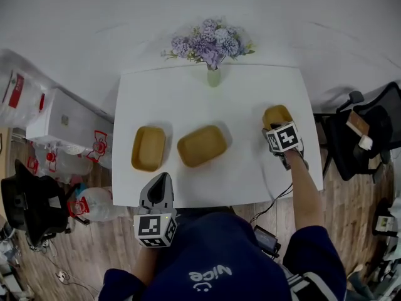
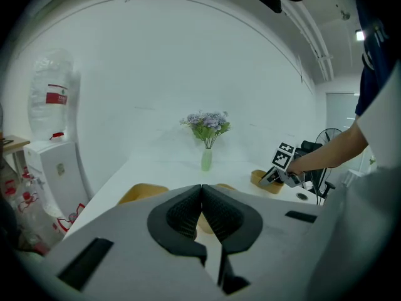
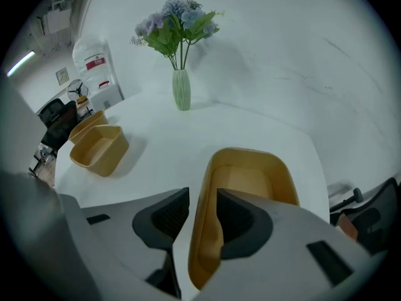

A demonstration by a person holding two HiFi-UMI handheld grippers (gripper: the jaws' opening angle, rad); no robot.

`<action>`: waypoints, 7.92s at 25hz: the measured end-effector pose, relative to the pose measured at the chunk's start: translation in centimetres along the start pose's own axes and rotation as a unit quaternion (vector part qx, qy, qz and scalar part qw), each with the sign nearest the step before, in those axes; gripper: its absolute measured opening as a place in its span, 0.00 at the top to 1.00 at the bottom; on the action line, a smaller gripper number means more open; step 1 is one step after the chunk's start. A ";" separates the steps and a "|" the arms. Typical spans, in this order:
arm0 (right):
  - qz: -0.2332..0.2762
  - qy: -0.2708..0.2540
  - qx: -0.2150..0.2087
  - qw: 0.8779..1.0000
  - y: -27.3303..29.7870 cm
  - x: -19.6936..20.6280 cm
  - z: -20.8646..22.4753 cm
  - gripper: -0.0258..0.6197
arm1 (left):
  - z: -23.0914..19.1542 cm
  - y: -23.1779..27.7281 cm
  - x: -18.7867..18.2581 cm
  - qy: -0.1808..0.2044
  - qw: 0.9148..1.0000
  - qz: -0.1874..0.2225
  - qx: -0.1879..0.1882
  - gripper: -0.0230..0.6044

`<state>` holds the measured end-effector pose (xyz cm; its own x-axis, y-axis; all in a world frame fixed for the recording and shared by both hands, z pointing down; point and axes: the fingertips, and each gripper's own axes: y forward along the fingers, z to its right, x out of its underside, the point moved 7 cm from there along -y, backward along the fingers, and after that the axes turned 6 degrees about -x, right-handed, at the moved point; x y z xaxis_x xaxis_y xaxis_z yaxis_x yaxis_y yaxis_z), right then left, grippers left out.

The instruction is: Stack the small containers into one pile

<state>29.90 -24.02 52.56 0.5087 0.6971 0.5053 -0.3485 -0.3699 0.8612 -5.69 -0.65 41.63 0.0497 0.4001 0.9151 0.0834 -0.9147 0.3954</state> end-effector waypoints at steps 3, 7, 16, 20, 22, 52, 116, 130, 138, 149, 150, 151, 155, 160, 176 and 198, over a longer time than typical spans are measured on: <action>-0.017 -0.005 0.001 1.000 0.6 0.3 0.1 0.79 | 0.0 -0.1 0.0 -0.001 1.000 0.002 -0.003 0.93; -0.025 -0.005 0.009 1.000 0.8 0.3 0.1 0.86 | 0.2 -0.1 0.0 0.000 1.000 0.003 -0.006 0.93; 0.005 -0.032 0.046 0.998 -1.3 -0.6 0.3 0.88 | 0.8 -0.3 0.1 -0.001 1.000 0.009 -0.004 0.93; 0.028 -0.079 0.051 0.995 -2.8 -1.4 -0.7 0.88 | 1.0 -0.4 0.2 -0.004 1.000 0.013 -0.003 0.93; 0.035 -0.112 0.050 0.992 -3.8 -2.1 -1.7 0.88 | 1.0 -0.5 0.3 -0.007 1.000 0.014 -0.003 0.93; 0.066 -0.534 -0.130 0.833 -7.4 -7.0 -21.9 0.88 | -2.9 -6.5 2.8 -0.056 0.996 0.018 -0.064 0.93; 0.039 -0.650 -0.275 0.707 -2.4 -7.9 -31.5 0.69 | -6.6 -9.4 4.6 -0.089 0.978 0.019 -0.189 0.93; 0.007 -0.760 -0.217 0.613 2.9 -13.6 -38.3 0.69 | -10.4 -11.0 5.4 -0.113 0.969 0.017 -0.217 0.93; -0.056 -0.795 -0.216 0.564 7.1 -12.2 -40.2 0.69 | -13.4 -11.0 6.1 -0.126 0.965 0.008 -0.230 0.93; -0.052 -0.834 -0.189 0.516 9.8 -11.8 -41.0 0.83 | -16.1 -9.7 6.2 -0.126 0.968 0.003 -0.218 0.93; -0.052 -0.836 -0.187 0.513 9.8 -11.7 -41.1 0.85 | -16.2 -9.6 6.2 -0.126 0.968 0.003 -0.216 0.93; -0.052 -0.837 -0.186 0.512 9.9 -11.7 -41.2 0.86 | -16.3 -9.4 6.2 -0.126 0.969 0.003 -0.213 0.93; -0.042 -0.836 -0.186 0.515 9.6 -12.0 -41.8 0.87 | -16.4 -8.6 6.0 -0.120 0.972 0.002 -0.201 0.93; -0.014 -0.823 -0.173 0.540 8.1 -13.3 -41.9 0.87 | -16.0 -7.8 5.7 -0.115 0.976 0.005 -0.186 0.93; -0.001 -0.733 -0.101 0.673 0.7 -15.0 -35.8 0.87 | -13.1 -4.5 4.1 -0.099 0.989 0.012 -0.113 0.93; -0.067 -0.659 -0.089 0.744 -2.5 -7.5 -27.8 0.87 | -5.4 2.0 2.3 -0.048 0.999 -0.010 0.014 0.93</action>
<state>5.04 -11.25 45.07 0.8378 -0.5300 0.1311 -0.2642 -0.1834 0.9469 -10.81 -1.92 44.93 0.1425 0.4238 0.8945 0.1132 -0.9048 0.4106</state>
